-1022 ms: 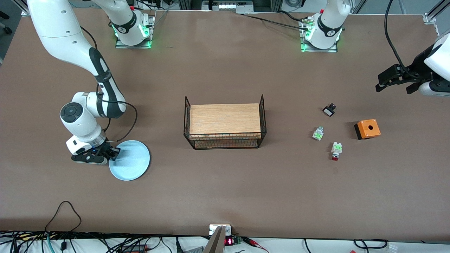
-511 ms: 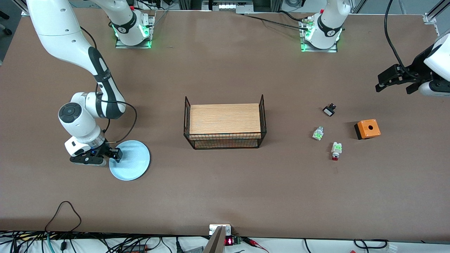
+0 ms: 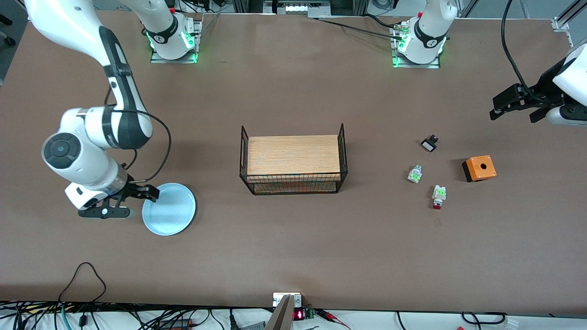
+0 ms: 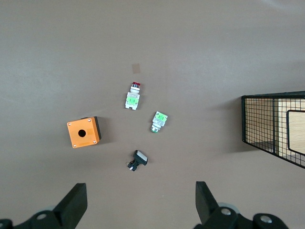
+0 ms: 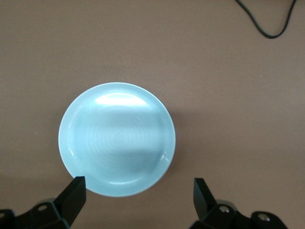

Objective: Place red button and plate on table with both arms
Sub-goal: 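Open the right gripper and raise it away from the plate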

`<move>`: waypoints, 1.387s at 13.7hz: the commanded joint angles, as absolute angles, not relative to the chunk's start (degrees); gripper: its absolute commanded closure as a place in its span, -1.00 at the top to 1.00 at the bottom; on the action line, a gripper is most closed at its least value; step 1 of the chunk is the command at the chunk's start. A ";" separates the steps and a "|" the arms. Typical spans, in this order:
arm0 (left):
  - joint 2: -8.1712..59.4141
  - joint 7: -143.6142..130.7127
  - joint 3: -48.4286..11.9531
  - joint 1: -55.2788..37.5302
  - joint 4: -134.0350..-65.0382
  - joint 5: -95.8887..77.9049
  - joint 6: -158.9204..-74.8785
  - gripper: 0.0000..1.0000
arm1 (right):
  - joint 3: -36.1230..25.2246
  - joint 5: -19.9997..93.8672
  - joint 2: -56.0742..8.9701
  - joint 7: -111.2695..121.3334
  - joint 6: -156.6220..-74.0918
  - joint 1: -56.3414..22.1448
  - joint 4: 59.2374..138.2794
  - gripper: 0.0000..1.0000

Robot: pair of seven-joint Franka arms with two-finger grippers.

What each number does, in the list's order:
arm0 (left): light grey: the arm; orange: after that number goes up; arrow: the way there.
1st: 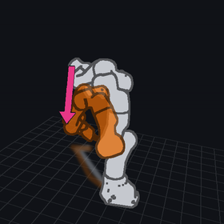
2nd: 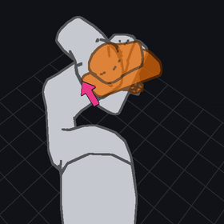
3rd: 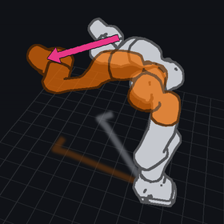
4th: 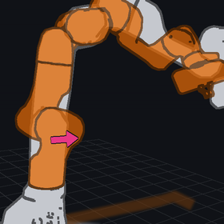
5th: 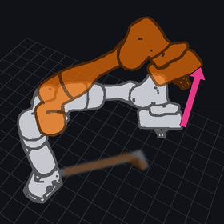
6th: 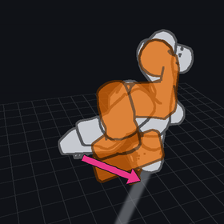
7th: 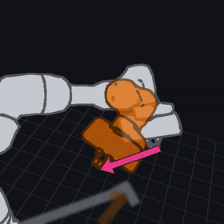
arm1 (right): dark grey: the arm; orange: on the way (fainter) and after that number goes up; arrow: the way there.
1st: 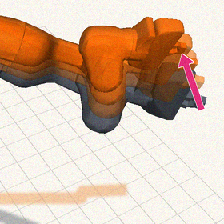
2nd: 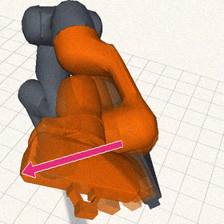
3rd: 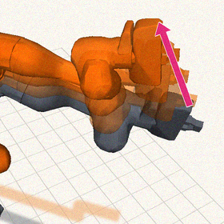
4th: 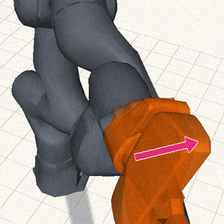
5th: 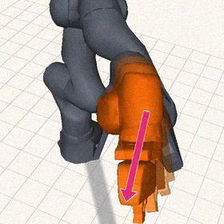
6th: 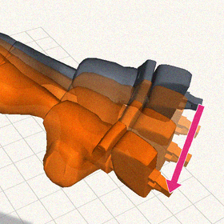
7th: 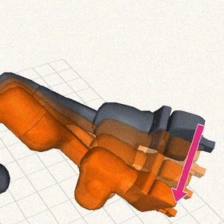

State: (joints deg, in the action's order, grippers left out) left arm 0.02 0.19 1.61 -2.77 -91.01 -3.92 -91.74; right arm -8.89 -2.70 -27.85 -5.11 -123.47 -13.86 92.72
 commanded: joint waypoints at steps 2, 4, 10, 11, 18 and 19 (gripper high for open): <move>1.05 0.53 1.58 -2.46 -88.95 -5.19 -90.44 1.00 | -8.70 -4.57 -24.35 2.10 -109.54 -13.19 85.36 1.00; 1.05 0.53 1.58 -2.46 -88.86 -5.19 -90.44 1.00 | -8.70 -4.66 -23.12 2.29 -104.52 -13.10 81.84 1.00; 0.97 0.53 1.67 -2.46 -88.94 -5.10 -90.44 1.00 | -8.70 -4.40 -19.61 1.94 -94.05 -12.31 75.68 1.00; 0.97 0.53 1.58 -2.37 -88.86 -5.18 -90.44 1.00 | -8.70 -4.31 -18.90 1.93 -93.87 -12.04 75.59 1.00; 0.97 0.53 1.58 -2.37 -88.95 -5.10 -90.44 1.00 | -8.79 -0.62 -16.45 1.32 -94.31 -8.00 76.02 1.00; 0.97 0.53 1.58 -2.46 -88.95 -5.10 -90.44 1.00 | -8.79 -0.53 -14.87 1.32 -93.26 -7.74 76.46 1.00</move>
